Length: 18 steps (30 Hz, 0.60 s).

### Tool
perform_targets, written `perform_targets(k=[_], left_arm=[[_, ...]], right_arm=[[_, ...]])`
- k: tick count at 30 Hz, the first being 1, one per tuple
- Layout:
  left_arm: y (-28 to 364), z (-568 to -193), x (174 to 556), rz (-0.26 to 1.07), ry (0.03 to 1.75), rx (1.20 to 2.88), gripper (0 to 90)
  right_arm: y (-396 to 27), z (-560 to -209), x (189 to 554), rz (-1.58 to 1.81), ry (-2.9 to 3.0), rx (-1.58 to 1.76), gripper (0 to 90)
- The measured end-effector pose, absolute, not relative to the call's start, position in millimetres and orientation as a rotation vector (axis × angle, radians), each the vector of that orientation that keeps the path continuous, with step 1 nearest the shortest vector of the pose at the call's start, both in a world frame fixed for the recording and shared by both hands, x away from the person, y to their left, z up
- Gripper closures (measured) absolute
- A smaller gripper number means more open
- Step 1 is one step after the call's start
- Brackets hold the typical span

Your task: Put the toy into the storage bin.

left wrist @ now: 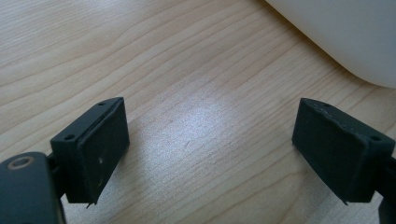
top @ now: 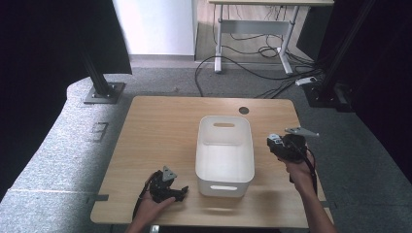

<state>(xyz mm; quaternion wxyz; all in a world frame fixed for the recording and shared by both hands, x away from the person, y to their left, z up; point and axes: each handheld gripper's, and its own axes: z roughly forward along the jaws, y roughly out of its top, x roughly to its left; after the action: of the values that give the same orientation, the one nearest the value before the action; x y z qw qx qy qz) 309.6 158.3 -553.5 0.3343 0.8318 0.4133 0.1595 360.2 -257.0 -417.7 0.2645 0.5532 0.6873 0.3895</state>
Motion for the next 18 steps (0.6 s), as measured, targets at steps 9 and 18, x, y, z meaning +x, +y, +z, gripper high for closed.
perform_targets(k=[9, 18], left_arm=[[158, -553, 310, 0.416, 1.078, 2.172, 11.2], [158, -553, 310, 0.416, 1.079, 2.171, 11.2]], right_arm=[[-245, -404, 362, 1.073, 1.856, 1.465, 50.2], [-233, -394, 366, 1.088, 1.860, 1.447, 50.3]])
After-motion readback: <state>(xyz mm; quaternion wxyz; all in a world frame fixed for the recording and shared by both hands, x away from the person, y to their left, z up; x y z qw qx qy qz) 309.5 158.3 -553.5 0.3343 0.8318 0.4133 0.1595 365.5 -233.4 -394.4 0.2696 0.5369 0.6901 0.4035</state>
